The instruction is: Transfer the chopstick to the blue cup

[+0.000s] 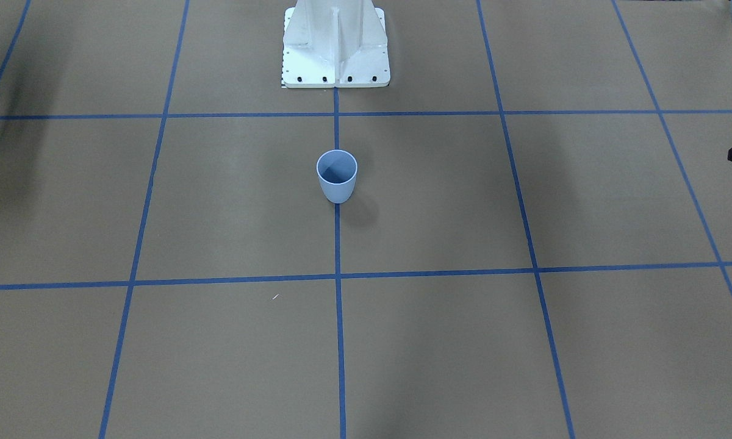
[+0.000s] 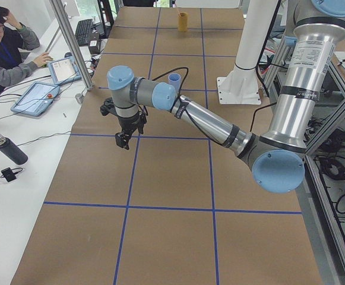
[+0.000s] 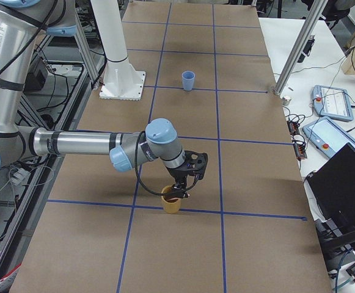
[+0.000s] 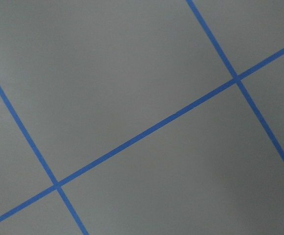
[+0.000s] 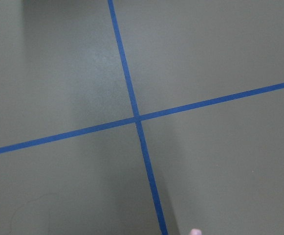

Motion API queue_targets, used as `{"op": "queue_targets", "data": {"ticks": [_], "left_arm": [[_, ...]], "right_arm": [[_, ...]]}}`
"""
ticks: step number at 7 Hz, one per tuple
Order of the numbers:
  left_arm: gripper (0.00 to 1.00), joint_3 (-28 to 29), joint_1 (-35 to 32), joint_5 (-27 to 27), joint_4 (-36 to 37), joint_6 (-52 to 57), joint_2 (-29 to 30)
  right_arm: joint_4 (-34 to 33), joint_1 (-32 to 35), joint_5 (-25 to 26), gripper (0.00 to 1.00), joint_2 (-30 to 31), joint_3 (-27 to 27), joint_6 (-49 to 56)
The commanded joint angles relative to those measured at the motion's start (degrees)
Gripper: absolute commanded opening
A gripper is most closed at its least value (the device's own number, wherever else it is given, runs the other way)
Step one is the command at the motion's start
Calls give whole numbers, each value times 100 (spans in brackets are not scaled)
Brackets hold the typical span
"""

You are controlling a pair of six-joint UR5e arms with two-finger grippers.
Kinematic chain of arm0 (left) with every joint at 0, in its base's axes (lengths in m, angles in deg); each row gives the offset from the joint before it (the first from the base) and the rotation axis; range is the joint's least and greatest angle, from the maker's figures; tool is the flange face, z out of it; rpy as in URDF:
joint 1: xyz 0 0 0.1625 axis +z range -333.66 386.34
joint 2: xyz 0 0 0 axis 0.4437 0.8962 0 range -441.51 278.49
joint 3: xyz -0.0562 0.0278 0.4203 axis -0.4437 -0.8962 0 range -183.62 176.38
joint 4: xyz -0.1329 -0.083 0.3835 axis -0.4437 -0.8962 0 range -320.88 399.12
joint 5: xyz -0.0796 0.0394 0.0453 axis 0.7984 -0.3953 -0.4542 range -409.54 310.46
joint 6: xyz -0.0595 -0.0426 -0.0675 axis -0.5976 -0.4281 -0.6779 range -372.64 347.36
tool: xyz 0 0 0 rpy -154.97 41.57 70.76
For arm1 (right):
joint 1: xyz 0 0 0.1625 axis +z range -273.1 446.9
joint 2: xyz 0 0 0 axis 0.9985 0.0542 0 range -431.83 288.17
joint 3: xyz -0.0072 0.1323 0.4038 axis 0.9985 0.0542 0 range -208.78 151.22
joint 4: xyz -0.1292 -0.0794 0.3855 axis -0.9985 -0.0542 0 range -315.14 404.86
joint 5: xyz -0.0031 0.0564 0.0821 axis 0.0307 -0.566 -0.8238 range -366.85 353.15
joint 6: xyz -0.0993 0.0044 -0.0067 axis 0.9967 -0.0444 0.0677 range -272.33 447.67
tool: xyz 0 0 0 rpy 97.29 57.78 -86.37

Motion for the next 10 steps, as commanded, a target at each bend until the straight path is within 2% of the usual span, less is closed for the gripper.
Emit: {"op": "queue_targets", "data": {"ticks": [1, 3, 5, 6, 7, 8, 10], "left_arm": [[100, -14, -39, 1, -10, -17, -25], [100, -15, -39, 1, -10, -35, -25], [100, -23, -30, 10, -10, -44, -25], [100, -23, -30, 10, -10, -44, -16], [100, -23, -30, 10, -10, -53, -16], [100, -23, -30, 10, -10, -53, -16], [100, -32, -30, 10, -10, -61, -16]], "right_arm": [[645, -219, 102, 72, -45, 268, -735], [646, -343, 102, 64, -28, 268, -728], [690, -352, 111, 51, 34, 286, -693], [699, -344, 119, 49, 86, 294, -667], [751, -344, 119, 31, 121, 295, -667], [830, -335, 111, 0, 148, 295, -649], [866, -257, 76, 0, 183, 233, -527]]}}
